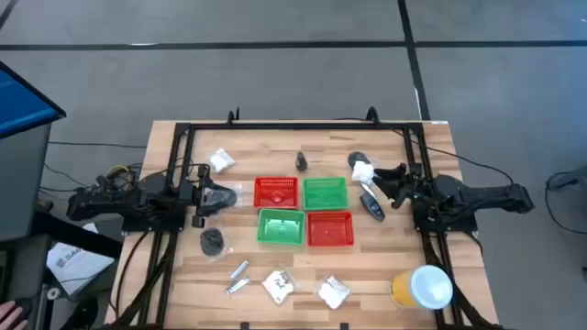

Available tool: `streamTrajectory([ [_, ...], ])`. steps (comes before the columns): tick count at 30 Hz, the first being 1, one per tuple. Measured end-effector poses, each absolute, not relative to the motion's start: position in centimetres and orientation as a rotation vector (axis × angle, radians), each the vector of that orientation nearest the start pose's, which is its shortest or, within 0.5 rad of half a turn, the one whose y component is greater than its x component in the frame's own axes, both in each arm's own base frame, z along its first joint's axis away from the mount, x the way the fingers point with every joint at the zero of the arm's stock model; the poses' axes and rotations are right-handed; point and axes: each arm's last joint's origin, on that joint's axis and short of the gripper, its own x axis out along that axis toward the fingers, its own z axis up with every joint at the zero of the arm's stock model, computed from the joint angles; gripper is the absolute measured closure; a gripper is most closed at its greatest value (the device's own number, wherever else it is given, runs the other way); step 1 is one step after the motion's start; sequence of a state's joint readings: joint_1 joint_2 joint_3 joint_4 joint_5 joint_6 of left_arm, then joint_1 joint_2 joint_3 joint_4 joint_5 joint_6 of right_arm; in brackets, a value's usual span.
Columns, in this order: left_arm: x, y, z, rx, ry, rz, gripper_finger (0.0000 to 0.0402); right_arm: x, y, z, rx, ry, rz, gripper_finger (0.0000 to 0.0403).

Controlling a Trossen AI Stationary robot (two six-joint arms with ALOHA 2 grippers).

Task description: Pick & Place Travel size toiletries

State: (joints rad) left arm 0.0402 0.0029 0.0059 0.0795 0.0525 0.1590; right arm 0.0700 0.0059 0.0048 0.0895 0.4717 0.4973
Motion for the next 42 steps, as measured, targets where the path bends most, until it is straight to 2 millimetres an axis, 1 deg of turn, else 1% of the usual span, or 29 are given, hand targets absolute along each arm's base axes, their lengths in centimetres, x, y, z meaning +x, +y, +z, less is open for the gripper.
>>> streamTrajectory([
  [10,9.7,0.2,17.3,0.138,-0.088,-0.006,0.0188,9.5,-0.7,17.3,0.510,-0.183,-0.372,0.0188],
  [16,9.7,0.2,17.4,0.138,-0.091,-0.006,0.0188,9.5,-0.7,17.3,0.378,-0.150,-0.384,0.0188],
  [19,9.7,0.2,17.4,0.138,-0.094,-0.005,0.0188,9.3,-0.7,17.4,0.354,-0.073,-0.396,0.0191],
  [22,9.7,0.2,17.4,0.138,-0.096,-0.005,0.0188,8.9,-0.8,17.3,0.328,0.028,-0.442,0.0203],
  [25,9.7,0.2,17.4,0.138,-0.098,-0.005,0.0188,8.5,-0.9,17.7,0.320,0.054,-0.501,0.0221],
  [27,9.7,0.2,17.5,0.138,-0.100,-0.005,0.0188,8.4,-1.0,17.5,0.307,0.084,-0.518,0.0234],
  [30,9.7,0.2,17.5,0.138,-0.102,-0.005,0.0188,8.3,-0.9,17.1,0.292,0.139,-0.511,0.0253],
  [33,9.7,0.2,17.5,0.138,-0.103,-0.005,0.0188,8.4,-0.8,16.7,0.283,0.192,-0.455,0.0267],
  [37,9.7,0.2,17.5,0.138,-0.103,-0.005,0.0188,8.6,-0.5,16.8,0.288,0.264,-0.368,0.0272],
  [42,9.7,0.2,17.5,0.138,-0.104,-0.005,0.0188,9.2,-0.4,16.7,0.291,0.362,-0.371,0.0256],
])
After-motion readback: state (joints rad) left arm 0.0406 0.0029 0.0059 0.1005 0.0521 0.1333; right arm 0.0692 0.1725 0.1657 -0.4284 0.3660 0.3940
